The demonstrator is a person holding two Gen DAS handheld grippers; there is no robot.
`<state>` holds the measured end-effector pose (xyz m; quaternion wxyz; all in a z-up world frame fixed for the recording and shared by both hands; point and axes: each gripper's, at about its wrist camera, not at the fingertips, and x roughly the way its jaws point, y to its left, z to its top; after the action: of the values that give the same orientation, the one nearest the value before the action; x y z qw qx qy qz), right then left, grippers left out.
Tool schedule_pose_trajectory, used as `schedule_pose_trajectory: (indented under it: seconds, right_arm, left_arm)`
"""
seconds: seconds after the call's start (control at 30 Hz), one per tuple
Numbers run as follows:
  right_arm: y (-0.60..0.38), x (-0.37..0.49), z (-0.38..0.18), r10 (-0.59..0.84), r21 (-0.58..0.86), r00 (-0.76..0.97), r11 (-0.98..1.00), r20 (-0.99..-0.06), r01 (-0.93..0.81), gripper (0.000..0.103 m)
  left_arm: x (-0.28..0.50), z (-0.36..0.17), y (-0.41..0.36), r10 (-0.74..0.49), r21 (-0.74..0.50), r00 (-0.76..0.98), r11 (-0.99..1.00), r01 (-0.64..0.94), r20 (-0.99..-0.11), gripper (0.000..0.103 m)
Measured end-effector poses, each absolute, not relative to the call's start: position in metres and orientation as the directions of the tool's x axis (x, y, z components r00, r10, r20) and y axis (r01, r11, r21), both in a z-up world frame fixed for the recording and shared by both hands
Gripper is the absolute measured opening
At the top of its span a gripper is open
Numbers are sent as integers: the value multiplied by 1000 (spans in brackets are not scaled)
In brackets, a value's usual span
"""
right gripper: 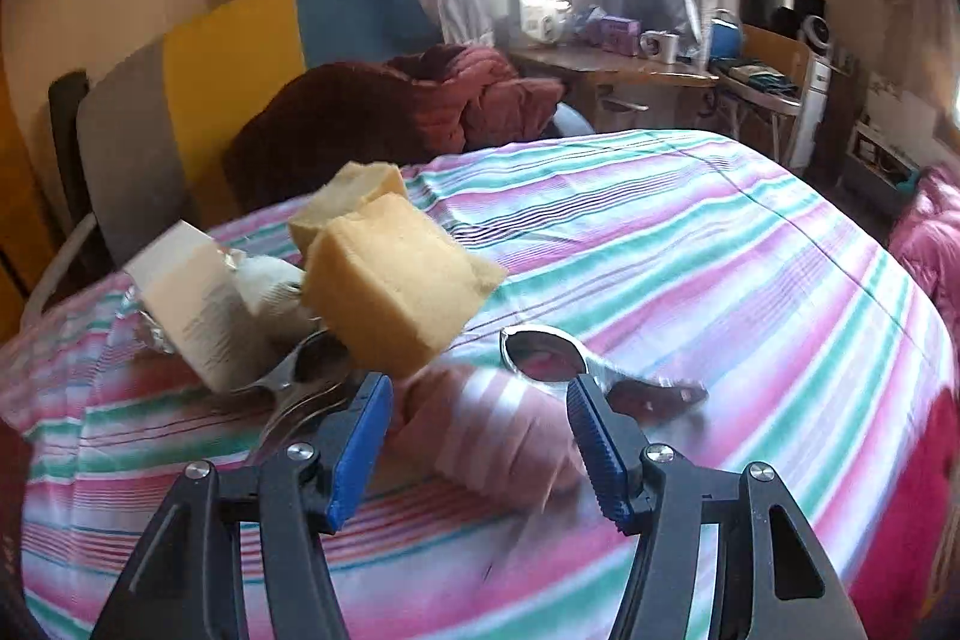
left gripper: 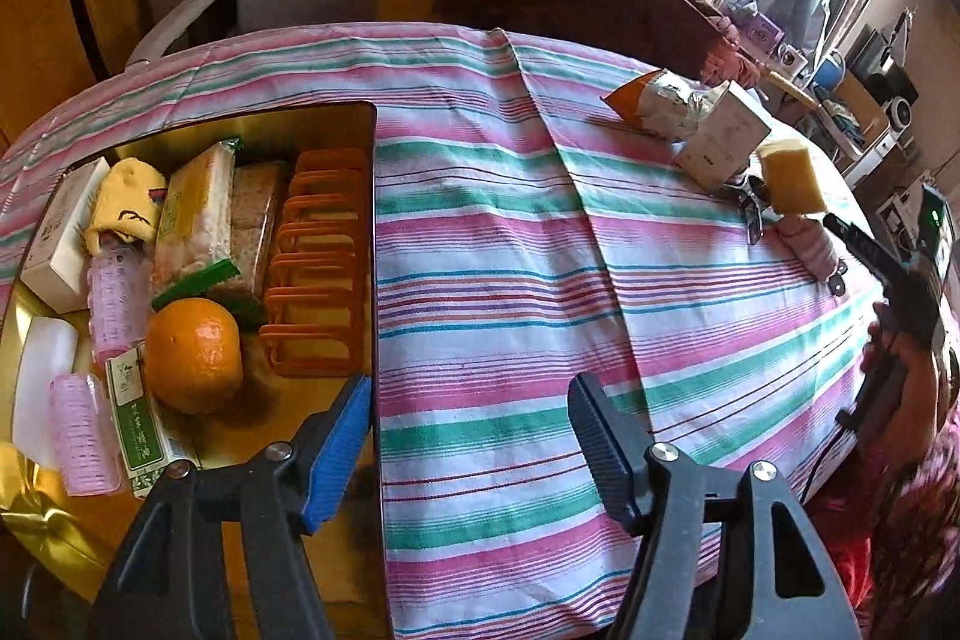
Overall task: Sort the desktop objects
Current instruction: 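Move both open tools from the gold tray back to the pile, then close the right tool on the yellow sponge while the left tool closes on the pink cloth roll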
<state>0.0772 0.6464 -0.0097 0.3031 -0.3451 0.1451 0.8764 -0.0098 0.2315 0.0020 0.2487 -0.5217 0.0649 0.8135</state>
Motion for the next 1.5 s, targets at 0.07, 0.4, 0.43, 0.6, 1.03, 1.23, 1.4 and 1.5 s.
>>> schedule_pose_trajectory:
  seconds: [0.07, 0.4, 0.43, 0.6, 1.03, 1.23, 1.4, 1.5]
  right_arm:
    - [653, 66, -20, 388, 37, -564, -801, -730, -598, 60]
    - [616, 80, -29, 378, 1, -580, -837, -722, -547, 40]
    - [611, 81, -28, 357, 26, -596, -843, -719, -537, 40]
    - [576, 89, -29, 193, 154, -673, -894, -714, -420, 42]
    - [641, 131, -11, 438, 30, -606, -794, -664, -608, 59]
    - [689, 104, -21, 433, -57, -539, -814, -722, -578, 64]
    - [695, 93, -36, 407, -87, -534, -847, -741, -525, 66]
    - [697, 88, -39, 427, -109, -533, -843, -731, -527, 69]
  left_arm:
    - [-9, 4, 234, 328, -137, -346, -869, -474, -879, 67]
    - [1, 22, 245, 355, -126, -394, -856, -501, -848, 67]
    - [3, 23, 248, 362, -129, -392, -852, -508, -846, 67]
    - [8, 26, 266, 415, -168, -357, -815, -554, -837, 67]
    - [29, 7, 359, 528, -274, -175, -662, -698, -831, 67]
    - [33, -2, 412, 567, -368, -44, -589, -719, -822, 67]
    - [37, -3, 455, 580, -395, 0, -554, -733, -814, 67]
    - [36, -2, 475, 587, -413, 23, -541, -733, -809, 67]
